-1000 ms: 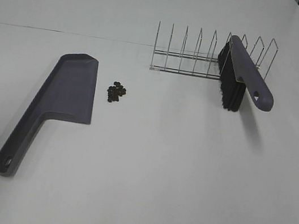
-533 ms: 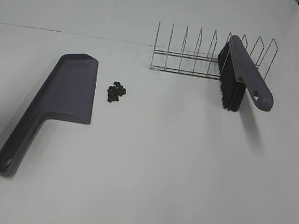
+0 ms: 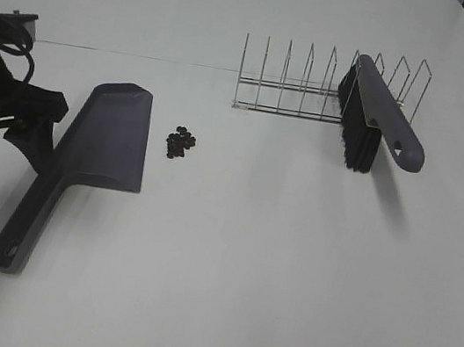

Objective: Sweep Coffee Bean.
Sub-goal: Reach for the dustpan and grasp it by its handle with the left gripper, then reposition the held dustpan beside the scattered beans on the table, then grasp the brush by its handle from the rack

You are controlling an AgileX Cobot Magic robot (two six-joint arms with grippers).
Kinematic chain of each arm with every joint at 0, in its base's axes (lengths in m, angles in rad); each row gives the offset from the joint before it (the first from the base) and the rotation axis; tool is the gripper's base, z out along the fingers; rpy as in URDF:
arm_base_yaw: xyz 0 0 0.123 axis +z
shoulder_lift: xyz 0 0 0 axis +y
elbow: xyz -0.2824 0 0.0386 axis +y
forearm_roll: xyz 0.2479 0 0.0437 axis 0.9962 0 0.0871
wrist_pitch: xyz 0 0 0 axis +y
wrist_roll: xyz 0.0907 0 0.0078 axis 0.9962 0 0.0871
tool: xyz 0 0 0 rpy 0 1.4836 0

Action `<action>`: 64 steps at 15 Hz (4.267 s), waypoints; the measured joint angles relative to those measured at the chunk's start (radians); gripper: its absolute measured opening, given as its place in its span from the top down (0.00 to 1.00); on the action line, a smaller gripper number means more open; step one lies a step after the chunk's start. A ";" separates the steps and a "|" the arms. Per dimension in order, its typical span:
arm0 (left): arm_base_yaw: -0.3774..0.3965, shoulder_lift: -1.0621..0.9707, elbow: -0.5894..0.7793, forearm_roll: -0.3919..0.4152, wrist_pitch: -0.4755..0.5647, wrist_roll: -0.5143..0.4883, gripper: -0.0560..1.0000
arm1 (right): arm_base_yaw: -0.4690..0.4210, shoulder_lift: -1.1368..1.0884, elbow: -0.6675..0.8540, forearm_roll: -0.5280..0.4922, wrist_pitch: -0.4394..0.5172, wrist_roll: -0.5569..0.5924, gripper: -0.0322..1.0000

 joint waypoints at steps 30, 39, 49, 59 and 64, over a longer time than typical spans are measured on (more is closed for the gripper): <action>-0.093 0.270 -0.010 0.169 -0.299 -0.152 0.62 | 0.000 0.000 0.000 0.000 0.000 0.000 0.22; -0.093 0.149 -0.007 0.243 -0.317 -0.254 0.62 | 0.000 0.000 0.000 0.000 0.000 0.000 0.22; -0.093 0.144 0.003 0.264 -0.264 -0.258 0.62 | 0.000 0.054 -0.026 0.008 -0.192 0.000 0.24; -0.093 0.144 0.003 0.264 -0.264 -0.236 0.62 | 0.000 0.944 -0.524 0.191 -0.355 -0.138 0.24; -0.093 0.144 0.003 0.262 -0.267 -0.235 0.62 | 0.002 1.400 -0.983 0.411 -0.201 -0.256 0.25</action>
